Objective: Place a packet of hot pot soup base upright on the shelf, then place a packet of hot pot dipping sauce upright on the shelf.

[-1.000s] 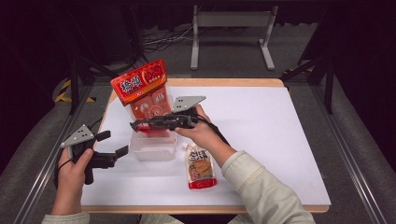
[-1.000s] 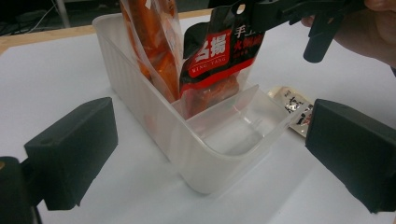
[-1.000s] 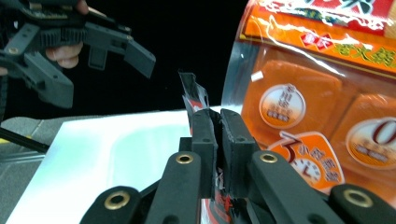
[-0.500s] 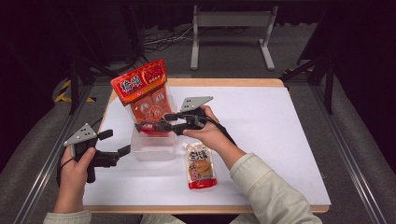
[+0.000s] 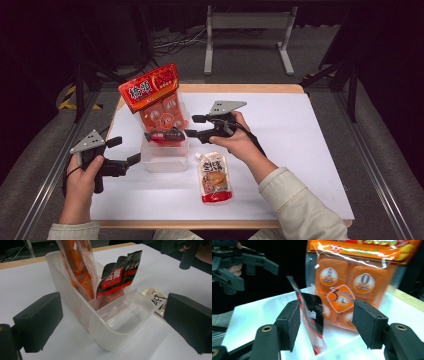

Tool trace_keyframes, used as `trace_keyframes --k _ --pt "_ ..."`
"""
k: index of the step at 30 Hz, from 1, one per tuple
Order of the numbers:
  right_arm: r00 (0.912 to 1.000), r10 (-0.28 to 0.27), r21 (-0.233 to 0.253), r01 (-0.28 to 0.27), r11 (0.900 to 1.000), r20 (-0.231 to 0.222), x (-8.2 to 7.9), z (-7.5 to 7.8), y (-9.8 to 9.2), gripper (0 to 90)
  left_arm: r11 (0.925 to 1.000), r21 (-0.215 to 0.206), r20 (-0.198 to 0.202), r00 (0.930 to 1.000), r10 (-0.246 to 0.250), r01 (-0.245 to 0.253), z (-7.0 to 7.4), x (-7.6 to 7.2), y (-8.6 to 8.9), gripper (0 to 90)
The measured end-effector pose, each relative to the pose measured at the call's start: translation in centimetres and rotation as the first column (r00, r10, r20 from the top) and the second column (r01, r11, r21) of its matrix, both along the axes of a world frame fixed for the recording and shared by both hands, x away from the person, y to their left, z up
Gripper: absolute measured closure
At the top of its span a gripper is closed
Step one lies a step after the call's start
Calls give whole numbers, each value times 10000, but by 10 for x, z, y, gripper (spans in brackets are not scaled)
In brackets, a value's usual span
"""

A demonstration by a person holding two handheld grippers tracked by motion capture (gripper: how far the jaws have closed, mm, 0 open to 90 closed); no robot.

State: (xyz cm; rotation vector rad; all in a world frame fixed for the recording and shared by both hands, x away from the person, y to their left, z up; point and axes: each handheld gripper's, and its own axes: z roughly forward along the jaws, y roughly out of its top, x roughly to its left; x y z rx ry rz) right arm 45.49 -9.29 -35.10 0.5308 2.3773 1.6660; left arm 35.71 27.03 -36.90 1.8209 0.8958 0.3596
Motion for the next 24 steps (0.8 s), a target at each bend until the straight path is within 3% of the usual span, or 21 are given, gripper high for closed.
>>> trace_keyframes --k 2,5,10,17,24 --pt "9995 -175 -212 181 9996 275 -3 3 -5 389 10000 37 -14 10000 18 -18 0 0 -1 30" --pt "9992 -296 -51 298 9995 283 -8 6 -13 368 10000 45 30 10000 -16 16 0 -1 -2 30" --pt "9976 -556 -259 566 9981 408 -15 10 -23 368 10000 38 11 10000 10 -10 0 -1 0 29" --pt "9971 -721 -91 724 9973 258 -19 12 -35 368 10000 67 -33 10000 -10 10 -1 -2 -1 29" --pt "9963 -864 -263 865 9959 47 -22 11 -54 358 9998 0 -14 9998 -189 189 2 -4 -1 27"
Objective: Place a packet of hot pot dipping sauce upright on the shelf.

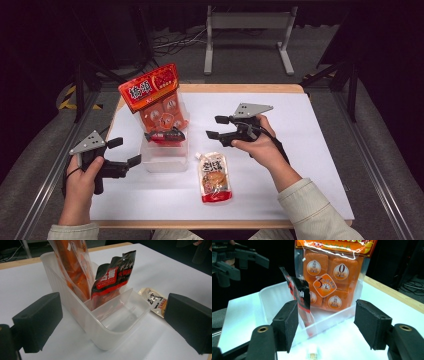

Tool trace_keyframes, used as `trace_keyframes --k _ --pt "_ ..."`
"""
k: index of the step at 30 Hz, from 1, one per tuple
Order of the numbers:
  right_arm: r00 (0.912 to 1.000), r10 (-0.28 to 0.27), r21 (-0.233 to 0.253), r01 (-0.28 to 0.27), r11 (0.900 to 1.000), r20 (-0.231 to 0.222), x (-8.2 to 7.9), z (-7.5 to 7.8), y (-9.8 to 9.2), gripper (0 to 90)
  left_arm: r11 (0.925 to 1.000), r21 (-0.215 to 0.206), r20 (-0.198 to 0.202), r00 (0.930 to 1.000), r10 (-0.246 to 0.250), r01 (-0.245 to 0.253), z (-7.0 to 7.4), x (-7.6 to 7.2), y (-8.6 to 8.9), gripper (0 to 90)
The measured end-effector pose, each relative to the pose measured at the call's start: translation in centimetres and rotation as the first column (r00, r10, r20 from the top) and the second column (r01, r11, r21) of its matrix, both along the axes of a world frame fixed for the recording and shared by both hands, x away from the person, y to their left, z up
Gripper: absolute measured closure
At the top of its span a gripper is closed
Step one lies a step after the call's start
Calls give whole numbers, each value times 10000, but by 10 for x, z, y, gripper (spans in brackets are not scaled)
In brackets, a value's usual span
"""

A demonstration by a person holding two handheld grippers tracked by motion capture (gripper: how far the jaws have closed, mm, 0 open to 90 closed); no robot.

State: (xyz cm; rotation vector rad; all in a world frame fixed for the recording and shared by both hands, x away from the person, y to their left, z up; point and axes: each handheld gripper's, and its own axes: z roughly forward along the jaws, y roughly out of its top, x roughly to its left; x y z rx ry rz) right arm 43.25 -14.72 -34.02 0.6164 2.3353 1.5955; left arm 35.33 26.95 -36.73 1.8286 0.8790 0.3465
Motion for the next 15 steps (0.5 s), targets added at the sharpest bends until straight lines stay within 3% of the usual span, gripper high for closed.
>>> trace_keyframes --k 11,15 --pt "9992 -91 -399 76 9992 -391 -2 -6 -18 319 9996 105 -24 9996 -264 264 1 0 -2 27" --pt "9996 -14 -688 -4 9976 -272 -4 -8 -21 348 9996 46 -40 9996 -272 272 1 -1 -2 27"
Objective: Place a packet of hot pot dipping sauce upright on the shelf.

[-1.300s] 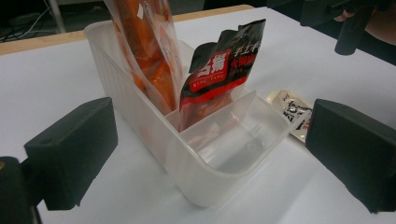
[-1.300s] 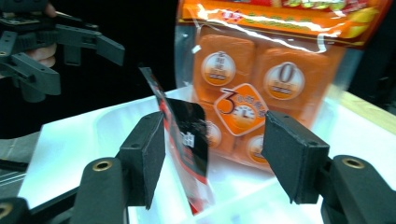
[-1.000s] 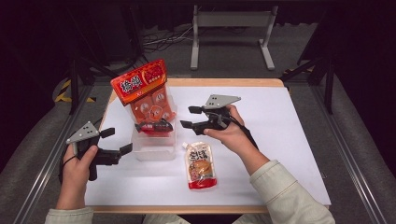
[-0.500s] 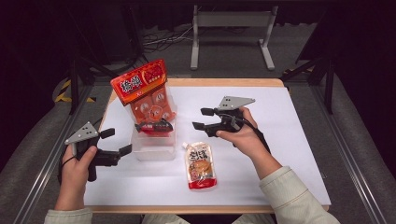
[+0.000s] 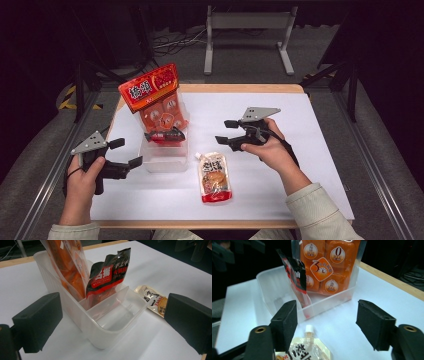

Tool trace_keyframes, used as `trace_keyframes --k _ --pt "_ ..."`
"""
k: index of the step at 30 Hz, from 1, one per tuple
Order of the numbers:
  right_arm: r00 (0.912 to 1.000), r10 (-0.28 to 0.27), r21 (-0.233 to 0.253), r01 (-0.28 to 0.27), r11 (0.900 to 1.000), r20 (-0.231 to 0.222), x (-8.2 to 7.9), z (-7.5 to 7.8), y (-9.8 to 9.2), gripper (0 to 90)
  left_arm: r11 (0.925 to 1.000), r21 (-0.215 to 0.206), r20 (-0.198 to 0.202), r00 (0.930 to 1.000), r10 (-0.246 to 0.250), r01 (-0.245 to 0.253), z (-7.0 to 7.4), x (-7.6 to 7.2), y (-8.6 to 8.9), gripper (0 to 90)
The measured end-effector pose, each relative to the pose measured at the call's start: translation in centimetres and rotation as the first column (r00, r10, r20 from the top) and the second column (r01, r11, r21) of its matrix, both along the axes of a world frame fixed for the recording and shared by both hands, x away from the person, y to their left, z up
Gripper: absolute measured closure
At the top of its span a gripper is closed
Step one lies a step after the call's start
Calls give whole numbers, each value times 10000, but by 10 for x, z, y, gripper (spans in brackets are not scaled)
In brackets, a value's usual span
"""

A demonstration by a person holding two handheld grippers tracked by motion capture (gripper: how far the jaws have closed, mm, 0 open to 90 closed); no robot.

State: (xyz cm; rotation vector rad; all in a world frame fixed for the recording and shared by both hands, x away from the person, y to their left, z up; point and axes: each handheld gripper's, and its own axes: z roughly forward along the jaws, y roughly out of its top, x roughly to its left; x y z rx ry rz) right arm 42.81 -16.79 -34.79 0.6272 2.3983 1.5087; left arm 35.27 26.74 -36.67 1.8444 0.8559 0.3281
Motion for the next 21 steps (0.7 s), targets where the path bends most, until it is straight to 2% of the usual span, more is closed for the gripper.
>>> trace_keyframes --k 2,4,6,10,14,17,21 --pt "9997 -91 -142 95 9999 222 -3 -2 0 376 10000 -36 39 10000 90 -90 0 -1 0 27" --pt "9996 -160 -86 162 9998 228 -4 -3 -1 381 9999 -17 95 9999 99 -99 0 -1 0 27" --pt "10000 -61 -80 60 9999 -27 -5 -9 0 401 9999 -61 105 9999 122 -121 0 -1 0 27" --pt "9998 27 -300 -33 9995 -185 -5 -16 3 404 9999 -27 145 9998 103 -103 0 -2 0 27" --pt "9983 -21 -260 6 9997 -579 -4 -30 8 394 9999 -7 147 9998 144 -144 1 -4 1 27" --pt "9974 26 -503 -62 9987 -719 -4 -38 10 374 9999 -26 132 9998 170 -170 0 -5 2 27" --pt "9982 20 -1069 -84 9942 -599 -2 -48 14 363 9999 -53 218 9997 141 -140 1 -7 3 27"
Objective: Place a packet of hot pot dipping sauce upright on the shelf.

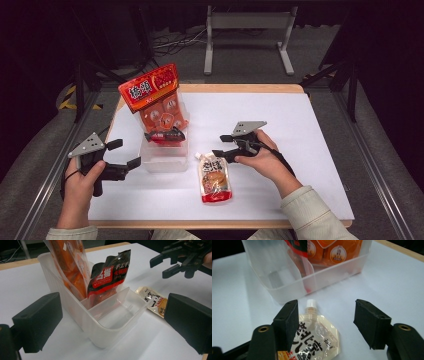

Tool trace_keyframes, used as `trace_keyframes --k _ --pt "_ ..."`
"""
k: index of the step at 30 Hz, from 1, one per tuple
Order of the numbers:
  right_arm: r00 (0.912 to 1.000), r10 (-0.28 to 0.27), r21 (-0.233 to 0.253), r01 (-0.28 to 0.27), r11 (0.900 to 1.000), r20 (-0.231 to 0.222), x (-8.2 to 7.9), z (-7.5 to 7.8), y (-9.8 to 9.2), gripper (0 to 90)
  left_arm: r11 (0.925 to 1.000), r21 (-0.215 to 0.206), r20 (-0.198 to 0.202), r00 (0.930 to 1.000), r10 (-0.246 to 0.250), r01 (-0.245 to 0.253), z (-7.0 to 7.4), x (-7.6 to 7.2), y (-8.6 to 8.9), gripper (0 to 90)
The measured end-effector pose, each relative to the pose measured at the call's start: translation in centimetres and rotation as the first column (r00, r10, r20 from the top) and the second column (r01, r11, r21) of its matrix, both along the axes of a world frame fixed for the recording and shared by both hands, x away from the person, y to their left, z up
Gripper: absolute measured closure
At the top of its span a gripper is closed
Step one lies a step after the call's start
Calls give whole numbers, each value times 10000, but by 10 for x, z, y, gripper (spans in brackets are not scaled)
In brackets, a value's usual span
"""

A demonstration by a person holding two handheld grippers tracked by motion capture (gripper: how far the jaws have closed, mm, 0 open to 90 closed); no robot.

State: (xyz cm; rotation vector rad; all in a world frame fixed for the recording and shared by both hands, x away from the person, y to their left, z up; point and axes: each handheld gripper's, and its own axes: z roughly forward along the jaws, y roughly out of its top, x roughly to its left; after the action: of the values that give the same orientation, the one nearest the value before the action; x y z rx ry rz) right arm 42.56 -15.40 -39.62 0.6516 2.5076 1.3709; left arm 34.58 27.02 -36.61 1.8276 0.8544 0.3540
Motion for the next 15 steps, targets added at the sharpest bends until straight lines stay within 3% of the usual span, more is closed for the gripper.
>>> trace_keyframes --k 6,10,15 --pt "9995 -149 -603 131 9981 -296 3 -14 4 350 9998 -186 85 10000 8 -7 0 -2 1 25" --pt "9986 -228 -675 195 9975 -480 5 -24 5 350 9986 -389 236 9990 375 -365 0 -2 0 21" --pt "9967 -333 -798 273 9964 -747 7 -34 4 350 9987 -364 372 9986 364 -350 0 -2 -4 20"
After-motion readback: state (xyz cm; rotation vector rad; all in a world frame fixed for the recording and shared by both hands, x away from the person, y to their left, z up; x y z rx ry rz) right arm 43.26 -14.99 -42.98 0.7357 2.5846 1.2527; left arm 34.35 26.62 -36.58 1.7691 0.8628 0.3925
